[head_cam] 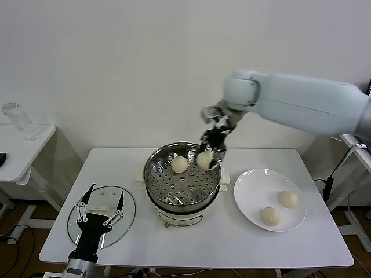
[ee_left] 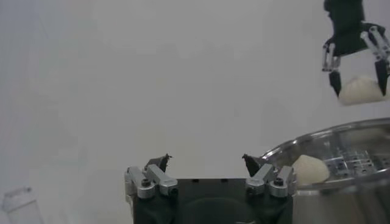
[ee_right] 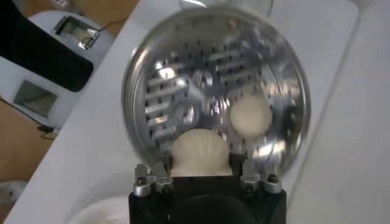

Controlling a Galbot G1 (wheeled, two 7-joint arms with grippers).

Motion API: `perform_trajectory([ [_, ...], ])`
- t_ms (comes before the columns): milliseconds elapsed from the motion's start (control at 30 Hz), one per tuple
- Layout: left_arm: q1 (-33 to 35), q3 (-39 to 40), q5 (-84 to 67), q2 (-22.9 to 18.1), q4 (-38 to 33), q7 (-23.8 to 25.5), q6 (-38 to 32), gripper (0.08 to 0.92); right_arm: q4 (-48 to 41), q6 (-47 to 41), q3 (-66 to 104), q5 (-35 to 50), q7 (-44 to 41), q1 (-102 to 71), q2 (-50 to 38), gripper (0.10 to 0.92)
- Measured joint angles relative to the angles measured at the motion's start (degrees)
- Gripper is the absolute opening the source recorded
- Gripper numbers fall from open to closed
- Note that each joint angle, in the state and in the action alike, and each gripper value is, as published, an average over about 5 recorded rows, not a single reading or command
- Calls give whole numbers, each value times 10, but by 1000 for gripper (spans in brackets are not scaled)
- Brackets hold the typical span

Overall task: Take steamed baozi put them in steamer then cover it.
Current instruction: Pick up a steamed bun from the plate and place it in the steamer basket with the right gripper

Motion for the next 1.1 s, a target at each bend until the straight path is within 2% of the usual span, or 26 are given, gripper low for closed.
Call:
perform_trajectory([
  [433, -7, 0, -4, -2, -1, -1, -3, 823, -66, -35, -18, 19, 54, -50, 126, 636],
  [800, -5, -3, -5, -3, 0, -3, -7, 823, -113, -43, -25, 14, 65, -86, 175, 650],
  [1100, -3, -8, -7, -4, -1, -6, -9, 823, -116, -44, -22, 7, 74, -95, 180, 815],
])
